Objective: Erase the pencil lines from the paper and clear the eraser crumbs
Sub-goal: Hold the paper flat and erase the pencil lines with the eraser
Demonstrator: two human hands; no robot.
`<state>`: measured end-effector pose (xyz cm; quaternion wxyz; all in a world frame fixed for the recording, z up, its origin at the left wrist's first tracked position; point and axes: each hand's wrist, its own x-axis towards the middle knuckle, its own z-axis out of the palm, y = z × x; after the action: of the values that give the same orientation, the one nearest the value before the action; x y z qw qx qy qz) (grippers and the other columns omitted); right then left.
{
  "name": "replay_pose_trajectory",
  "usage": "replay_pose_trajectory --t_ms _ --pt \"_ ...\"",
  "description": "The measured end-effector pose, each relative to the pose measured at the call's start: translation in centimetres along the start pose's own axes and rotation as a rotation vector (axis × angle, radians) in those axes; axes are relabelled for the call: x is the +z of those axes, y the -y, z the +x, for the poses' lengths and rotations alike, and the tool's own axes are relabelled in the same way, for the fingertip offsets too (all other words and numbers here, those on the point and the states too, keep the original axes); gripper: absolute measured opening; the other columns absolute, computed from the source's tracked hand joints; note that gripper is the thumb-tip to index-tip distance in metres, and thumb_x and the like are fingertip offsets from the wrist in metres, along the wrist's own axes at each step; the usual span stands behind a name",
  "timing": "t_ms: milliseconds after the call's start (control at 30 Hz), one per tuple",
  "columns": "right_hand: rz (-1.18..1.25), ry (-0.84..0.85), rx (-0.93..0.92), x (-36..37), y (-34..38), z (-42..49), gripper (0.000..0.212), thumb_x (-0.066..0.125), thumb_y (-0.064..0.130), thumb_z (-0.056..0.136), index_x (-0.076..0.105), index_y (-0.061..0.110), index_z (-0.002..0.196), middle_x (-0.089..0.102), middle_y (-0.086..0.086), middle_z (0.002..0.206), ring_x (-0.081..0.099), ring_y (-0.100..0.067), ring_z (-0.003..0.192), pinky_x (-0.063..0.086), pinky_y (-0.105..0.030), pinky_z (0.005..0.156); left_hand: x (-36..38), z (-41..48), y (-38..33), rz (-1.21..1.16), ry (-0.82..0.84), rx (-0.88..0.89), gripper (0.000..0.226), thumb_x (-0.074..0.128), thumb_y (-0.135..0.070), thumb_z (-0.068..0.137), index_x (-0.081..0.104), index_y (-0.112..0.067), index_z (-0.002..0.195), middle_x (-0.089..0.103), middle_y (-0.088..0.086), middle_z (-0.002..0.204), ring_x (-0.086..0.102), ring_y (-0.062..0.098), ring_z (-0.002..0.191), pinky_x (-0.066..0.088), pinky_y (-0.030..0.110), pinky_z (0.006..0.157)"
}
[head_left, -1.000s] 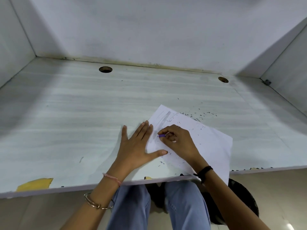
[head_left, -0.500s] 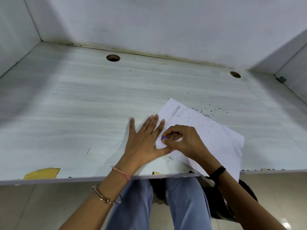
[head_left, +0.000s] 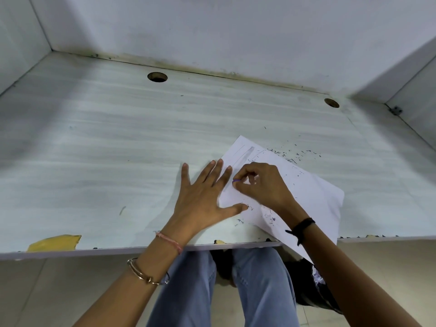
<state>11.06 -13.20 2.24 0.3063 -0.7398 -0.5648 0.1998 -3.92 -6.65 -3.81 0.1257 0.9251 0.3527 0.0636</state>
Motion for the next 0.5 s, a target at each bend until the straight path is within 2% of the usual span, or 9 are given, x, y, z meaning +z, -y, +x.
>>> replay_pose_trajectory --t_ms 100,233,267,367,400,500 --pt "-0.009 0.186 -0.001 0.3 0.5 -0.8 0.004 0.077 0.012 0.074 0.075 0.014 0.075 0.068 0.011 0.066 0.055 0.001 0.06 0.04 -0.009 0.061 0.2 0.0 0.1 0.027 -0.014 0.01 0.101 0.009 -0.09 0.072 -0.005 -0.034 0.155 -0.015 -0.009 0.162 -0.017 0.005 0.147 -0.014 0.064 0.111" --pt "0.026 0.024 0.008 0.0 0.0 0.1 0.003 0.076 0.012 0.076 0.073 0.013 0.076 0.067 0.01 0.069 0.049 0.0 0.057 0.036 -0.009 0.056 0.1 0.0 0.1 0.021 -0.003 0.005 0.097 0.014 -0.09 0.076 -0.008 -0.036 0.154 -0.016 -0.01 0.161 -0.018 0.006 0.147 -0.017 0.062 0.112" --pt "0.022 0.035 0.007 0.0 0.1 0.1 0.003 0.075 0.011 0.075 0.073 0.012 0.076 0.067 0.009 0.069 0.05 0.0 0.056 0.037 -0.008 0.057 0.1 0.0 0.1 0.018 -0.005 0.005 0.097 0.016 -0.09 0.076 -0.007 -0.036 0.154 -0.016 -0.01 0.162 -0.018 0.005 0.147 -0.017 0.062 0.112" --pt "-0.008 0.218 0.005 0.2 0.4 -0.5 0.003 0.076 0.013 0.074 0.074 0.014 0.075 0.07 0.003 0.071 0.052 0.0 0.056 0.039 -0.01 0.058 0.2 0.0 0.1 0.039 -0.016 0.011 0.099 0.011 -0.09 0.074 -0.007 -0.035 0.154 -0.015 -0.009 0.162 -0.018 0.005 0.147 -0.015 0.063 0.112" --pt "-0.012 0.206 0.005 0.1 0.1 -0.3 0.003 0.076 0.013 0.075 0.074 0.014 0.076 0.07 0.004 0.072 0.052 0.0 0.055 0.038 -0.01 0.058 0.2 0.0 0.1 0.037 -0.014 0.009 0.099 0.011 -0.09 0.075 -0.007 -0.035 0.154 -0.016 -0.009 0.162 -0.018 0.005 0.147 -0.015 0.063 0.112" --pt "0.01 -0.006 0.024 -0.4 -0.5 0.6 0.003 0.075 0.012 0.077 0.072 0.012 0.077 0.067 0.011 0.069 0.049 -0.001 0.054 0.035 -0.011 0.055 0.1 0.0 0.0 0.008 -0.013 0.002 0.096 0.017 -0.089 0.077 -0.007 -0.037 0.154 -0.016 -0.01 0.161 -0.018 0.005 0.147 -0.016 0.061 0.112"
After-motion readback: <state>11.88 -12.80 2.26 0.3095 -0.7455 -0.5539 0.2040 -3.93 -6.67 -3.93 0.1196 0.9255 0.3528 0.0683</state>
